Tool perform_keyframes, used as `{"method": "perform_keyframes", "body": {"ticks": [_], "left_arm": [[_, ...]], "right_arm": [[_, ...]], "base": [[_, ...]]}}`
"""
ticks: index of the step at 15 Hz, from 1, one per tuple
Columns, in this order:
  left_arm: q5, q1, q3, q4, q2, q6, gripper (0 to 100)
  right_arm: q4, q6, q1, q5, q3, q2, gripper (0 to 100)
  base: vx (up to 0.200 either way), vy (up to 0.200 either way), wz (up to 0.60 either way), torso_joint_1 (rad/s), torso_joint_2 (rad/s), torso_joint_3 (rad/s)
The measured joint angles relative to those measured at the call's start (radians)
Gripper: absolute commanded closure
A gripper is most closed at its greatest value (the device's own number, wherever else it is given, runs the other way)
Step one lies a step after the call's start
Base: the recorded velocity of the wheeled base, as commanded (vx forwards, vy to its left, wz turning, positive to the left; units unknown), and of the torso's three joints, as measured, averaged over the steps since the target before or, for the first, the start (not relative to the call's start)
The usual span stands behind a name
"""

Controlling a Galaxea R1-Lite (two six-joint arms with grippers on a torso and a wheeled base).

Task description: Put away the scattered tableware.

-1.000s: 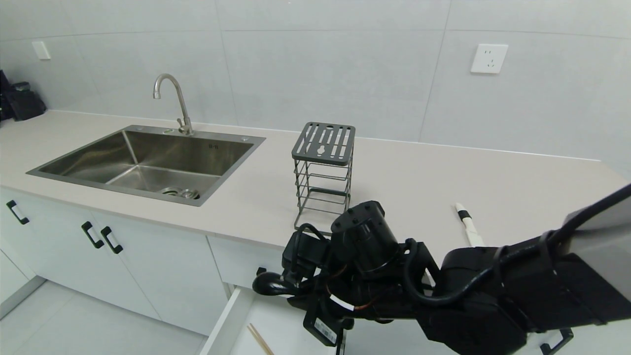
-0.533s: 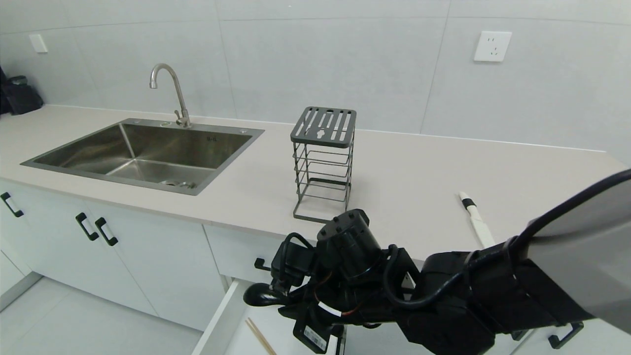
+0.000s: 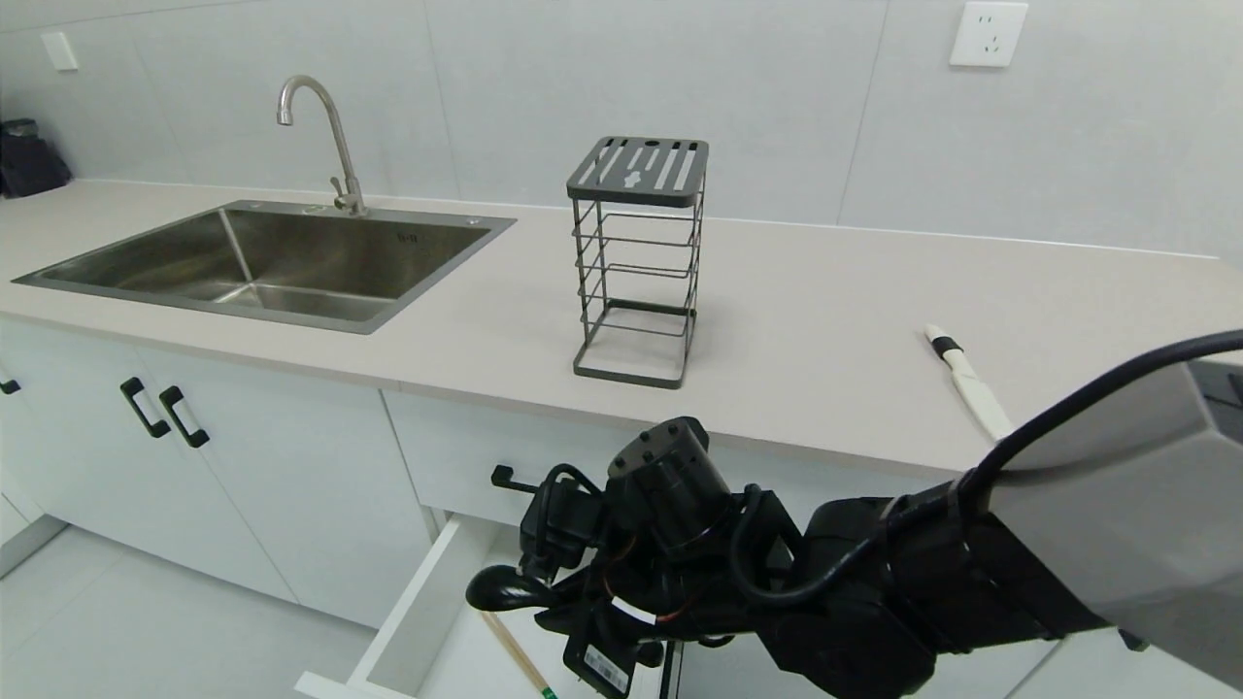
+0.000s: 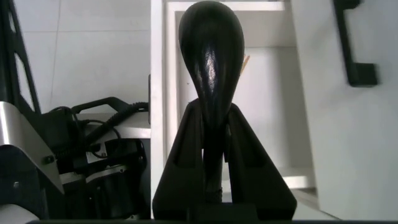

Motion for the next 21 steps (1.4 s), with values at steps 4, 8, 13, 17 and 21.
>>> {"method": "perform_keyframes", "body": {"ticks": [4,8,13,17,21], "left_arm": [[0.0,0.0,0.0,0.0,0.0,0.0,0],[0.0,0.0,0.0,0.001,0.0,0.0,0],[0.0,0.0,0.001,0.001,0.0,0.0,0],[0.0,0.0,0.0,0.0,0.0,0.0,0],[0.0,0.0,0.0,0.0,0.0,0.0,0]], "right_arm": [[0.004,0.0,0.001,0.001,-0.02,0.017,100],[0.011,0.0,0.001,0.001,-0.048,0.04,100],[0.018,-0.003,-0.003,0.003,-0.105,0.098,100],[0.055,-0.005,-0.017,0.014,-0.193,0.167,100],[0.089,-0.005,-0.033,0.014,-0.264,0.238,100]], "base": [[0.0,0.0,0.0,-0.254,0.47,0.227],[0.0,0.0,0.0,-0.242,0.41,0.184],[0.0,0.0,0.0,-0.156,0.25,0.108],[0.0,0.0,0.0,-0.007,0.11,0.039],[0.0,0.0,0.0,0.002,0.01,0.012]]}}
